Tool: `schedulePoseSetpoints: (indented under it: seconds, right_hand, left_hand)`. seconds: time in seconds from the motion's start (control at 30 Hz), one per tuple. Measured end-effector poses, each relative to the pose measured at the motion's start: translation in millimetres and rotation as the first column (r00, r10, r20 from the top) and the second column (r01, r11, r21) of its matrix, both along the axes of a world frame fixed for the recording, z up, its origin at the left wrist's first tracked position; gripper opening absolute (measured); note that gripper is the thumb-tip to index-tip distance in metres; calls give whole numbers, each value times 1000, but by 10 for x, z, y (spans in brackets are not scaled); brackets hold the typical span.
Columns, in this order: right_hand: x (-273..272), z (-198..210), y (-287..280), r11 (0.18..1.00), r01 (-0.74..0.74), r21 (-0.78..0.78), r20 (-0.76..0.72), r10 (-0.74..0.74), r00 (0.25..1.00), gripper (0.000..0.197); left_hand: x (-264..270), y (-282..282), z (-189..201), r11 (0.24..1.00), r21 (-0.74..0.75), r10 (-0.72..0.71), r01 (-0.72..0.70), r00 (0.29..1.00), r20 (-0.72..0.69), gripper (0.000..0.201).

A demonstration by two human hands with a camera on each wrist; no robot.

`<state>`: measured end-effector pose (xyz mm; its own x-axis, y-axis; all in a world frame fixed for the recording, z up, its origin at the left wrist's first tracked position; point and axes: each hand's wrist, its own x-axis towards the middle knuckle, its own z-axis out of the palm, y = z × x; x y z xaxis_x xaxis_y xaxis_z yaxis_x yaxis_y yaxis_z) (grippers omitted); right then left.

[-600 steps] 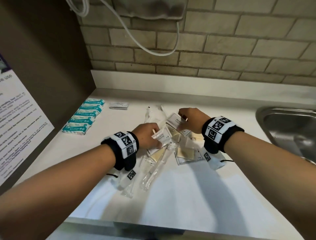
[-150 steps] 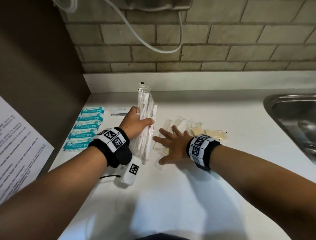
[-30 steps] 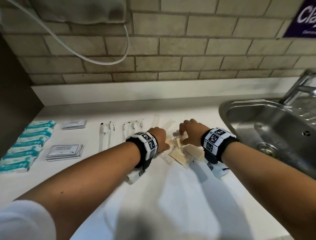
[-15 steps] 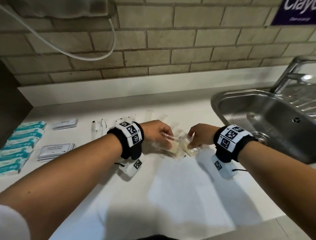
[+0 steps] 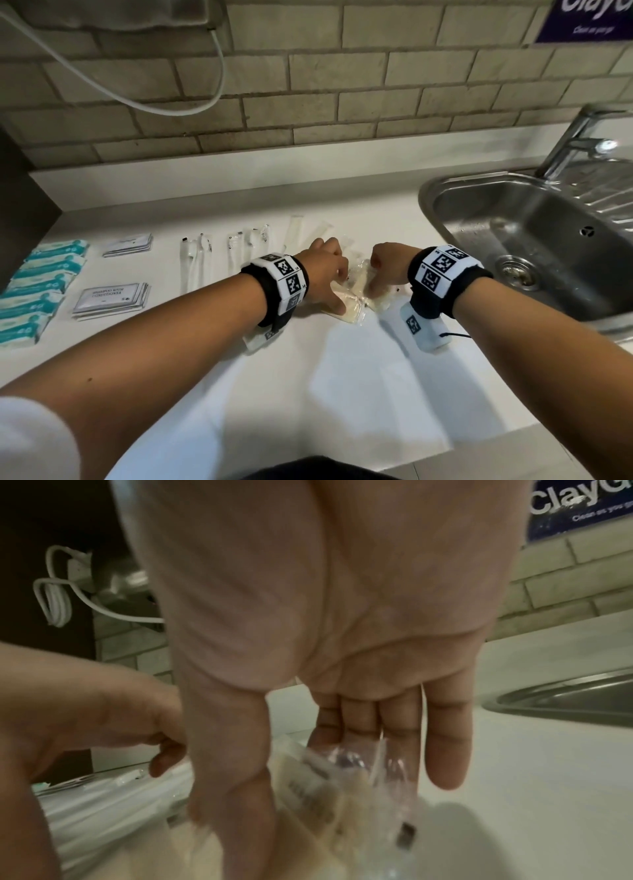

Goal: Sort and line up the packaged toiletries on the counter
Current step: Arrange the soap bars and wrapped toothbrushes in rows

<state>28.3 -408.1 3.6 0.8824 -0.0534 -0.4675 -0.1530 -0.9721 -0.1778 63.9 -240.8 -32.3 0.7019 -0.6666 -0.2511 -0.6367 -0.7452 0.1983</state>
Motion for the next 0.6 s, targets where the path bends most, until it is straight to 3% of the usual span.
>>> schedulePoseSetpoints:
  seconds: [0.13, 0.23, 0.3, 0.43, 0.6]
  right_hand:
    - [-13, 44, 21, 1000, 14, 8, 61, -14, 998, 57]
    - [-28, 91, 36, 998, -19, -61, 120, 26, 992, 46]
    - [-33, 135, 39, 999, -14, -51, 172, 22, 985, 40]
    - [-131, 248, 127, 999, -40, 33, 261, 30, 965, 30]
    - [-433, 388, 195, 976, -179, 126, 189, 153, 970, 24]
  left_hand:
    - [-38, 67, -57, 999, -49, -2, 1, 1000, -20, 37]
    - [-89, 81, -60, 995, -94, 37, -44, 997, -72, 59]
    - [-92, 57, -20, 999, 35, 10, -10, 1000, -7, 70]
    - [-111, 53, 12, 991, 133, -5, -6, 996, 85, 63]
    - [-211, 92, 59, 998, -59, -1, 4, 998, 61, 55]
